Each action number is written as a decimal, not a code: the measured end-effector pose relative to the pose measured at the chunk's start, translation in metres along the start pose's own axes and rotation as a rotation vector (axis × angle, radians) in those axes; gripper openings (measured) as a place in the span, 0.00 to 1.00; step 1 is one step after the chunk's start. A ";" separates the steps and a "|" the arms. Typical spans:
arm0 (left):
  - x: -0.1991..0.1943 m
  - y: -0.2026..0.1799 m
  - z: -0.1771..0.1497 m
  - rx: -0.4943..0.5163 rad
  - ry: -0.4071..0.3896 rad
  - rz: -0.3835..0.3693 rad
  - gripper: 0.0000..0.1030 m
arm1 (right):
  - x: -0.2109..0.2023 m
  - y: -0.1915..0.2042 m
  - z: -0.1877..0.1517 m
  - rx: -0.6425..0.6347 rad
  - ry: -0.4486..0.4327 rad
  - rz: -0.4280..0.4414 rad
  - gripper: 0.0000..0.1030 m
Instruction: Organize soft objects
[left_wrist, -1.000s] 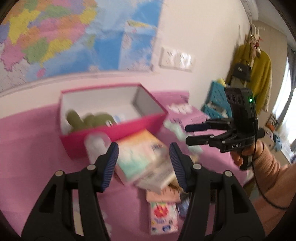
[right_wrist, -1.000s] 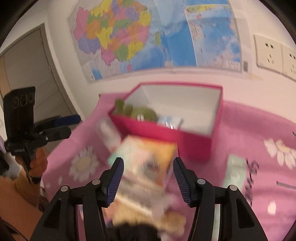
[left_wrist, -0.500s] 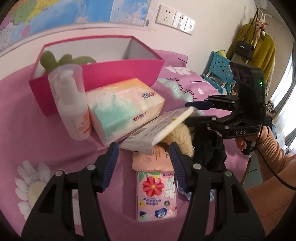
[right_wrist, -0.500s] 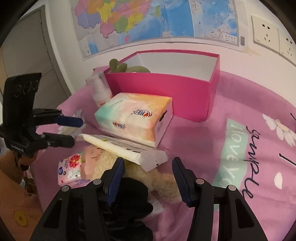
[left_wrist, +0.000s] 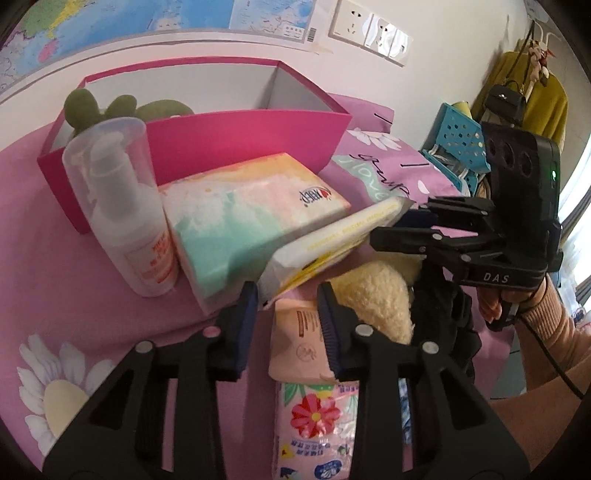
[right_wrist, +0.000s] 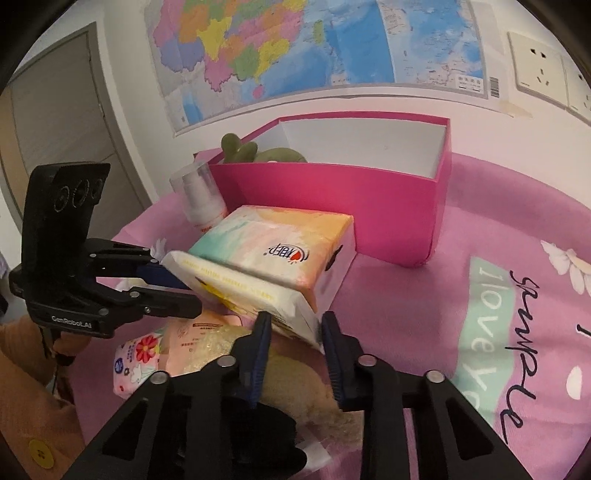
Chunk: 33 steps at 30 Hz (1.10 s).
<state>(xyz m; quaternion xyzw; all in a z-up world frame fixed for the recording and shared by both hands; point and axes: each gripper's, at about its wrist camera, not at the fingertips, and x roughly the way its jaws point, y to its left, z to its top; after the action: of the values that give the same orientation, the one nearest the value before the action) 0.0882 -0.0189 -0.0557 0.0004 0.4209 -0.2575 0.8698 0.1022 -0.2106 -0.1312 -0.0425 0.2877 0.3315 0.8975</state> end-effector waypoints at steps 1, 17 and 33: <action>0.000 0.000 0.001 -0.004 -0.001 -0.003 0.34 | -0.001 -0.001 0.000 0.001 -0.004 0.003 0.22; -0.053 -0.023 0.065 0.047 -0.153 0.025 0.34 | -0.049 -0.008 0.042 0.052 -0.126 0.003 0.17; -0.016 0.015 0.152 -0.041 -0.096 0.088 0.34 | -0.025 -0.053 0.120 0.140 -0.158 -0.037 0.17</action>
<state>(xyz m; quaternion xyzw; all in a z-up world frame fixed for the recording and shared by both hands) 0.1979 -0.0316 0.0504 -0.0114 0.3835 -0.2099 0.8993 0.1780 -0.2339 -0.0240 0.0416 0.2377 0.2964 0.9241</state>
